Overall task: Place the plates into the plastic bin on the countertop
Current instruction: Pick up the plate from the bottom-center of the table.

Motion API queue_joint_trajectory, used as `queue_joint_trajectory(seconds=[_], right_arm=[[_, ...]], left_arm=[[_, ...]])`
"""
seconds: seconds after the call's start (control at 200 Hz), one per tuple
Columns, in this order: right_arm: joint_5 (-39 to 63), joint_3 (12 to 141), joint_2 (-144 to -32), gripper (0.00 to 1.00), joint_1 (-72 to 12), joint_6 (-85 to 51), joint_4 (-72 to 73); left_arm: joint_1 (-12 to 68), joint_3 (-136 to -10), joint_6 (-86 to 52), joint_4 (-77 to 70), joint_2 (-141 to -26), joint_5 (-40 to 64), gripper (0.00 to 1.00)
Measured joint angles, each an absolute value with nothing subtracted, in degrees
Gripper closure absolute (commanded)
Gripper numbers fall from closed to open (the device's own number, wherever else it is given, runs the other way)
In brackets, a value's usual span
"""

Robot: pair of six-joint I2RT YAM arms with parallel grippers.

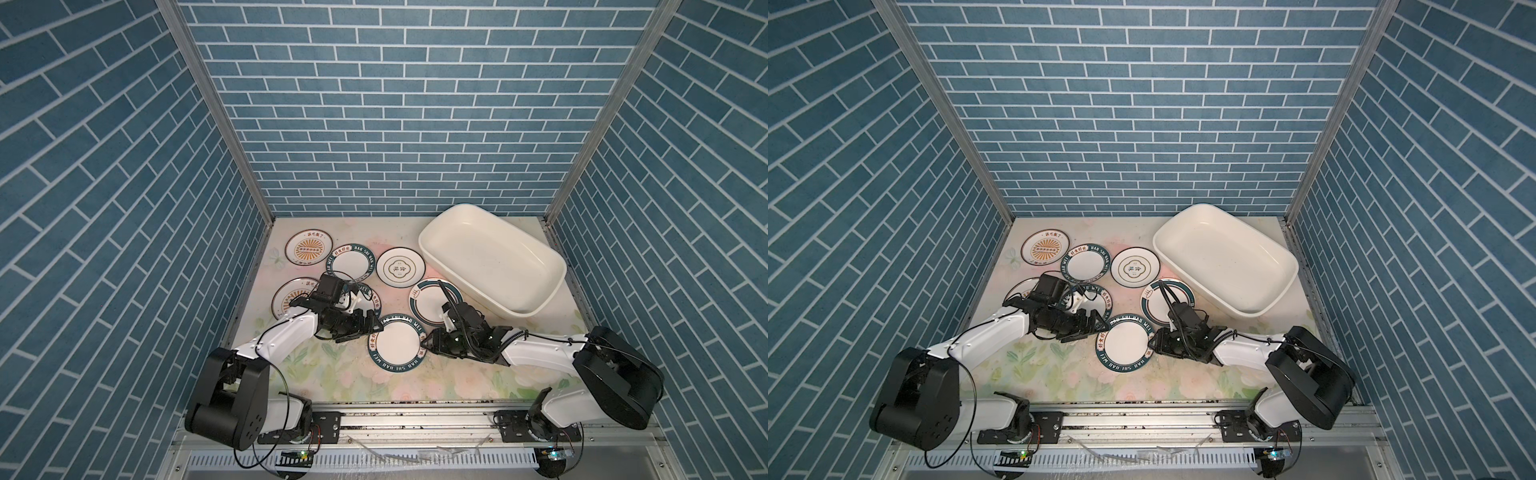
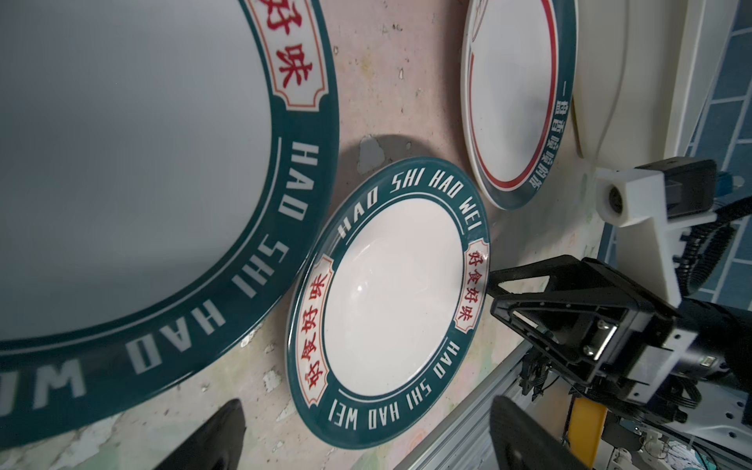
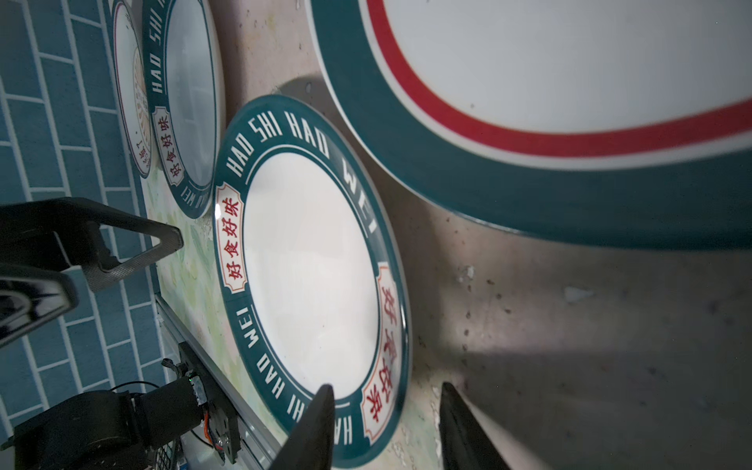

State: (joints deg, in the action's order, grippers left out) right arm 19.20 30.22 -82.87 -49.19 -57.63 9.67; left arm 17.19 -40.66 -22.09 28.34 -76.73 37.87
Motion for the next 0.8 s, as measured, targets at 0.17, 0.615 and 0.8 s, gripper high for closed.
queue_joint_trajectory(seconds=[0.17, 0.615, 0.8], right_arm=[[20.1, 29.9, -85.0, 0.61, -49.2, -58.5, 12.5], [22.4, 27.5, -87.1, 0.60, -49.2, -60.6, 20.2], [23.1, 25.4, -88.4, 0.61, -49.2, -62.9, 26.7]], left_arm=[[19.3, -39.5, -21.9, 27.6, -78.2, 37.1, 0.06], [24.9, -41.7, -20.1, 26.7, -84.3, 36.0, 0.11], [25.5, -42.0, -19.7, 26.2, -85.1, 36.2, 0.14]])
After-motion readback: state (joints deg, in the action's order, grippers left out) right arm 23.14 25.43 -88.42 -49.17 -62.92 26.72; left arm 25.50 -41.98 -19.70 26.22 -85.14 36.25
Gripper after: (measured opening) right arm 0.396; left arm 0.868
